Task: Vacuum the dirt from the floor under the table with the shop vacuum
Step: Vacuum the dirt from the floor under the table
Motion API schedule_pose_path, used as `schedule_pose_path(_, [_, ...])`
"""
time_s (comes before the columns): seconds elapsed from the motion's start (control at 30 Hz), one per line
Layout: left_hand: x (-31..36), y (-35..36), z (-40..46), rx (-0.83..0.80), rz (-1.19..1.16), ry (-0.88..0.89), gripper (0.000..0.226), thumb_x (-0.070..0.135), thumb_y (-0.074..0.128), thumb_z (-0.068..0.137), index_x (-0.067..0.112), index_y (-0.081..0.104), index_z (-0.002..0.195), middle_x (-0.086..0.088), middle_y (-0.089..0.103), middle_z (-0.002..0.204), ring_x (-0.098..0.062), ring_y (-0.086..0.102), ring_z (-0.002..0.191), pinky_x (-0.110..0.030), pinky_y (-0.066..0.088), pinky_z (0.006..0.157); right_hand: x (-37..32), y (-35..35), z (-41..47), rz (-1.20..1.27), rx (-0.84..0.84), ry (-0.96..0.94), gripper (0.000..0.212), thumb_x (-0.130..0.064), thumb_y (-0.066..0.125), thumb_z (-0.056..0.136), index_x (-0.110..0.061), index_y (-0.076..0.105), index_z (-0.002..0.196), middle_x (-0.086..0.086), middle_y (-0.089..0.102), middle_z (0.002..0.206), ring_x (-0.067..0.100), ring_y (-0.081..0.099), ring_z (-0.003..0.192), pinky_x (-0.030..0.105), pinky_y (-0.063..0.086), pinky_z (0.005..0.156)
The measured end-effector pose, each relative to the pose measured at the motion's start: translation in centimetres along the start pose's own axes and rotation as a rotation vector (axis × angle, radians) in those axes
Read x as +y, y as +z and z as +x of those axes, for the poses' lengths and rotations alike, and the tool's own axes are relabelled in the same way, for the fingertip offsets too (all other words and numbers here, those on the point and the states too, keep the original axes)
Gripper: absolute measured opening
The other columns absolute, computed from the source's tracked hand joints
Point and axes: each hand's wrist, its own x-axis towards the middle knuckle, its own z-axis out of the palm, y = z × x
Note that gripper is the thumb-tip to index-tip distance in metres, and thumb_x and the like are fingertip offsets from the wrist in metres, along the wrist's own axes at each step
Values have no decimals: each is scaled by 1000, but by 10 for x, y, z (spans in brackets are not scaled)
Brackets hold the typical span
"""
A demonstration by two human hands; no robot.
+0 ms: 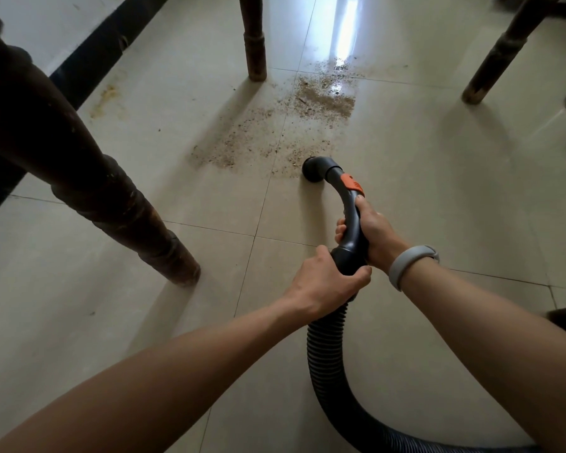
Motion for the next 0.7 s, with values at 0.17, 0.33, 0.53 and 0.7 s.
schedule_pose_path(0.17, [-3,2,-10,-35,-13,-13,56,52,63,81,11,42,114,-1,55,92,-17,60,82,-30,54,68,8,-3,-3,-8,-31,22,41,-42,48,96,-7,43,117,7,51,66,14,52,41,23,48,42])
schedule_pose_path(0.33, [-6,1,-16,-47,-22,-23,57,52,61,83,11,40,116,1,54,90,-15,58,80,-24,50,61,14,0,-6,-40,-45,29,39,-41,46,96,-6,43,112,7,51,66,14,51,40,22,47,41])
schedule_pose_path(0.53, [-8,-10,-1,-8,-83,-31,59,54,63,78,9,48,112,-7,64,95,-20,65,82,-36,58,72,1,21,-2,-128,4,-46,39,-40,45,98,-3,42,109,9,48,68,17,49,47,23,47,43])
schedule_pose_path(0.7, [-14,-19,-4,-6,-81,-50,56,51,63,81,10,46,115,-5,61,95,-18,63,83,-32,56,69,6,31,0,-142,-1,-35,37,-39,45,97,-3,43,107,10,49,68,18,49,49,25,47,44])
